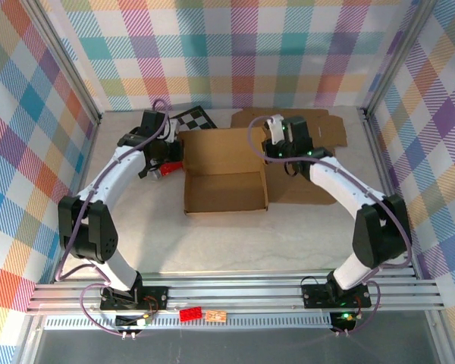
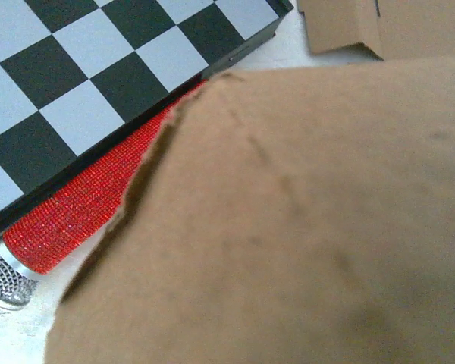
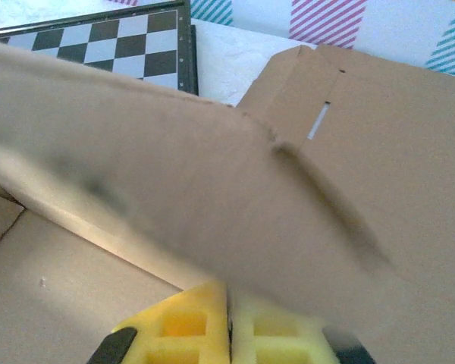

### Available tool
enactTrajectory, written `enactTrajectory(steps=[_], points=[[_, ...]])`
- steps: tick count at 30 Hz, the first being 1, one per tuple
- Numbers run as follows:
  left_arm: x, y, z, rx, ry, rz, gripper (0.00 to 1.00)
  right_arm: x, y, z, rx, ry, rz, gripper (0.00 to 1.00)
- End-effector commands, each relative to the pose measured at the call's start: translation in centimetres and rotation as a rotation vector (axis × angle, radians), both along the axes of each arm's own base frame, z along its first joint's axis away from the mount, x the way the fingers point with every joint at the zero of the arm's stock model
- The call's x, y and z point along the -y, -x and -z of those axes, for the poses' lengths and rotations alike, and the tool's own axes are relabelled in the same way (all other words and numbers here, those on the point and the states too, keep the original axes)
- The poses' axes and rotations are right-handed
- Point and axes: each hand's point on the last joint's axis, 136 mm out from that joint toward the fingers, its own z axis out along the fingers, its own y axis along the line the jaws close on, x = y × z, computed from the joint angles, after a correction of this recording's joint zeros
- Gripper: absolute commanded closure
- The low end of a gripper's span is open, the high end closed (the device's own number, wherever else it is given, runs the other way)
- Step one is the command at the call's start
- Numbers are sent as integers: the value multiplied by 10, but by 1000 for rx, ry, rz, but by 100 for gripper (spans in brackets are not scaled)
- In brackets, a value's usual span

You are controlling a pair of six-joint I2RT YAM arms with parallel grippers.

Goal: Fold the paper box

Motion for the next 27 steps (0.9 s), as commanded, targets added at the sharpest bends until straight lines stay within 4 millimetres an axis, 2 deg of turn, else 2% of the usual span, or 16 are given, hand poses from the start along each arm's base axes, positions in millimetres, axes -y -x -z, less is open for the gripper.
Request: enactTrajectory(steps=[1, 5, 10, 13, 17, 18, 24, 27], points=[[23, -8, -33, 145, 137, -30, 100, -3, -5, -33, 184, -135, 85, 100], [40, -5, -35, 217, 167, 15, 100, 2, 1, -25, 208, -193, 139, 100], [50, 8, -28, 245, 174, 51, 100, 0, 12, -22, 223, -222, 160, 100], [51, 17, -20, 248, 165, 60, 100, -3, 20, -14, 204, -221, 172, 99], [46, 28, -6, 240, 133, 63, 100, -5, 28, -7, 148, -226, 201, 91], [44, 31, -3, 239, 122, 62, 100, -7, 29, -8, 131, -229, 200, 88], [36, 41, 6, 244, 78, 63, 100, -3, 54, -13, -53, -215, 205, 43], [35, 44, 8, 249, 62, 63, 100, -5, 73, -18, -169, -237, 177, 33]])
